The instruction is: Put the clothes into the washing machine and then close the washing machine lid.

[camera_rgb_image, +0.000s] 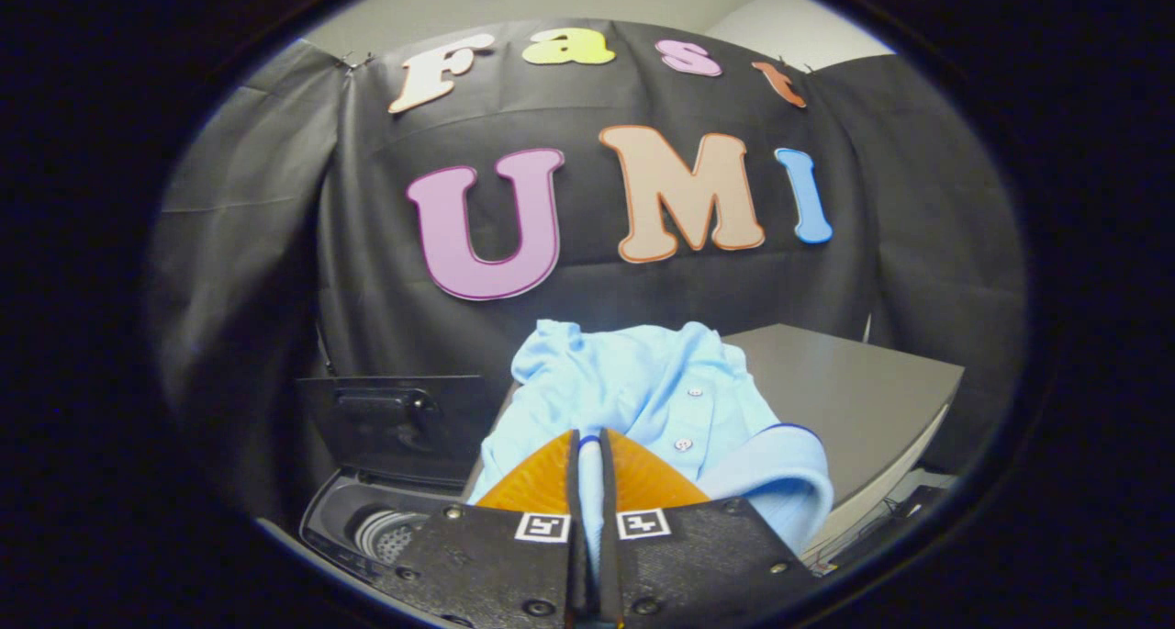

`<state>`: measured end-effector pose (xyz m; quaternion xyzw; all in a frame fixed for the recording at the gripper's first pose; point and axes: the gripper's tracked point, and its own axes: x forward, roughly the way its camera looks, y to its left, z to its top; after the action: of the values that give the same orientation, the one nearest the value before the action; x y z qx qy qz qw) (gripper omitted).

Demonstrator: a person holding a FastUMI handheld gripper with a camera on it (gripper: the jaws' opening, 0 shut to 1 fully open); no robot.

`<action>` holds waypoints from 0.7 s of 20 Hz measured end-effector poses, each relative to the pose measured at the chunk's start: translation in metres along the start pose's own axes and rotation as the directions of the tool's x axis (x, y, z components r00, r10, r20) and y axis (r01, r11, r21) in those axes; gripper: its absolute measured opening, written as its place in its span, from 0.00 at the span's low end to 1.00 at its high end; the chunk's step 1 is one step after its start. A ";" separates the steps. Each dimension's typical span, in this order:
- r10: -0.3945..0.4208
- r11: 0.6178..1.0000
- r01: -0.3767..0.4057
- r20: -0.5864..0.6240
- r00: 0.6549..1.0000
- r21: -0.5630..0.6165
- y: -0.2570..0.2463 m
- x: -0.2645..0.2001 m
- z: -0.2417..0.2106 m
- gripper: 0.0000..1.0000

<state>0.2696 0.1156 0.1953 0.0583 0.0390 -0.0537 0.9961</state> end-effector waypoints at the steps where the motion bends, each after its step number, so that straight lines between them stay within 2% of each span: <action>1: 0.040 0.999 -0.040 0.001 0.999 0.021 0.019 0.000 -0.001 0.05; 4: 0.170 0.983 -0.170 0.016 0.985 0.073 0.085 -0.005 -0.009 0.05; 8: 0.320 0.943 -0.322 0.036 0.947 0.089 0.165 0.001 -0.018 0.04; 14: 0.395 0.918 -0.392 -0.049 0.918 0.059 0.226 0.034 -0.070 0.04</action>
<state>0.3234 0.3441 0.1485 0.0906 0.0550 0.1482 0.9833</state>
